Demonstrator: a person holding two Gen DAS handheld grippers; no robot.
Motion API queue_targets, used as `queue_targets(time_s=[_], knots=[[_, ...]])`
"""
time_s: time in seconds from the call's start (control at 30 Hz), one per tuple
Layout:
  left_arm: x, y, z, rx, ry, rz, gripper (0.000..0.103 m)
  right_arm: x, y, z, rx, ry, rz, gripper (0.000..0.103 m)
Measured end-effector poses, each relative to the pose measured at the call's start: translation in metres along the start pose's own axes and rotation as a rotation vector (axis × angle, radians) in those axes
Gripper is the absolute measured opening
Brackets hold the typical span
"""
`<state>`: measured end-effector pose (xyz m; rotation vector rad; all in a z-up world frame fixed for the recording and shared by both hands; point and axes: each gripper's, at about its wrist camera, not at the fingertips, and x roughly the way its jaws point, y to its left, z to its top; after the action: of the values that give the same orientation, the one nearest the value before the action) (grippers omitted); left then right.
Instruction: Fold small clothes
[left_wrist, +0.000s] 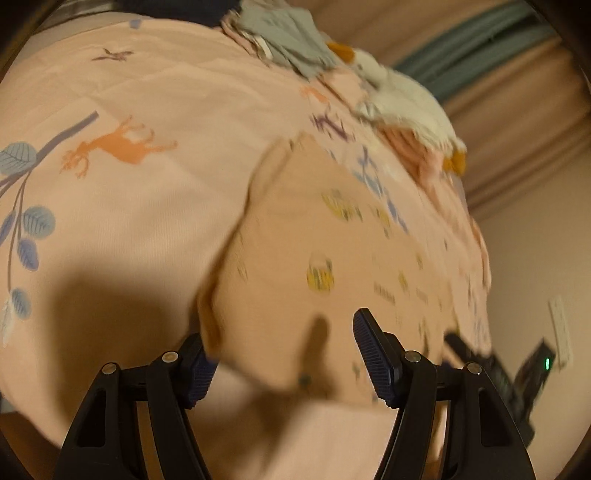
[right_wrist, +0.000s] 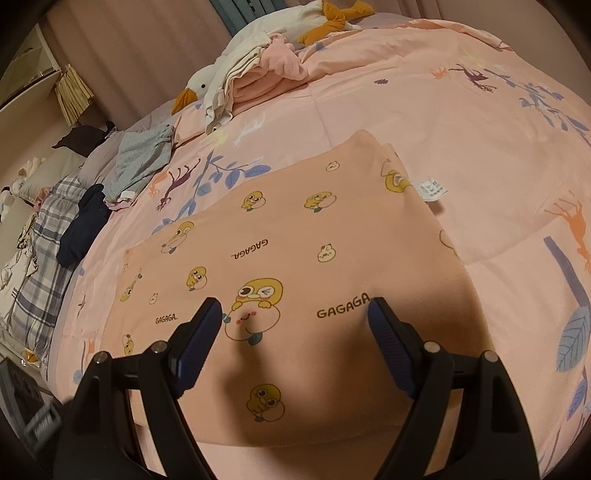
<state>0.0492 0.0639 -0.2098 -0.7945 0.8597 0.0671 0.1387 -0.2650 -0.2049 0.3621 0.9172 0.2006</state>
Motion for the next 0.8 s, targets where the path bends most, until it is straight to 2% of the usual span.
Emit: queue_targets(time_s=[0.1,0.17,0.23,0.33,0.37,0.43,0.47,0.6,0.67,0.77,0.8], knots=[[0.011,-0.003,0.006,-0.011,-0.061,0.042,0.067,-0.002,-0.002,0.0,0.004,-0.003,0.027,0.08],[0.014,-0.007,0.008,0.011,-0.095,0.077,0.062,-0.007,0.0,0.0,-0.01,-0.011,0.116,0.069],[0.018,-0.014,0.005,0.067,-0.11,0.136,0.058,-0.01,0.001,-0.001,-0.012,0.0,0.235,0.052],[0.022,-0.025,-0.003,0.154,-0.129,0.228,0.053,-0.008,0.007,-0.006,-0.02,0.033,0.381,0.038],[0.024,-0.029,-0.007,0.194,-0.133,0.269,0.053,-0.005,0.01,-0.009,-0.03,0.056,0.389,0.038],[0.026,-0.032,-0.009,0.223,-0.137,0.308,0.051,0.005,0.018,-0.015,-0.061,0.102,0.328,0.039],[0.025,-0.032,-0.011,0.233,-0.144,0.322,0.046,0.009,0.021,-0.018,-0.078,0.117,0.306,0.039],[0.023,-0.032,-0.013,0.259,-0.133,0.309,0.031,0.014,0.034,-0.03,-0.144,0.156,0.267,0.04],[0.02,-0.031,-0.012,0.251,-0.127,0.268,0.021,0.011,0.038,-0.033,-0.194,0.153,0.258,0.038],[0.018,-0.028,-0.008,0.24,-0.12,0.231,0.017,0.015,0.03,-0.032,-0.165,0.177,0.287,0.037],[0.019,-0.028,-0.008,0.239,-0.115,0.224,0.017,0.017,0.026,-0.032,-0.146,0.186,0.293,0.032]])
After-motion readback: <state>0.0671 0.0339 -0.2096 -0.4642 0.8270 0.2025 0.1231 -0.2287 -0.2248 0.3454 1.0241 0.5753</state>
